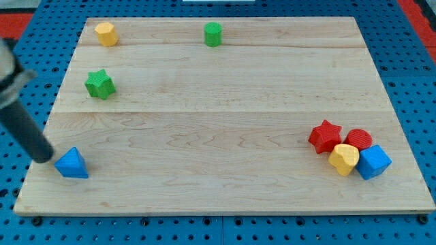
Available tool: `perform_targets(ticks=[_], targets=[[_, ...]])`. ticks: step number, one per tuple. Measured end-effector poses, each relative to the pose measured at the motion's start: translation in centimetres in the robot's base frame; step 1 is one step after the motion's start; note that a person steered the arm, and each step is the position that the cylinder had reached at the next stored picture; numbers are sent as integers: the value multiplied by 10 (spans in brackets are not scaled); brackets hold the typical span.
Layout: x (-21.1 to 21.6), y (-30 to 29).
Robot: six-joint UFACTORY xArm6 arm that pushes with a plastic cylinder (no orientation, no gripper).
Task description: Slide the blue triangle to the bottom center of the board
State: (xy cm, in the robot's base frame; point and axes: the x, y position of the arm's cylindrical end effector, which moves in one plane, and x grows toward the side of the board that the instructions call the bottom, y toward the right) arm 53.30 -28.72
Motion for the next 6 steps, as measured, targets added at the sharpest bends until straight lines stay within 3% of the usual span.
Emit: perform_targets(ticks=[1,2,4,6], targets=[[13,-18],[16,37],[7,205],[24,118]])
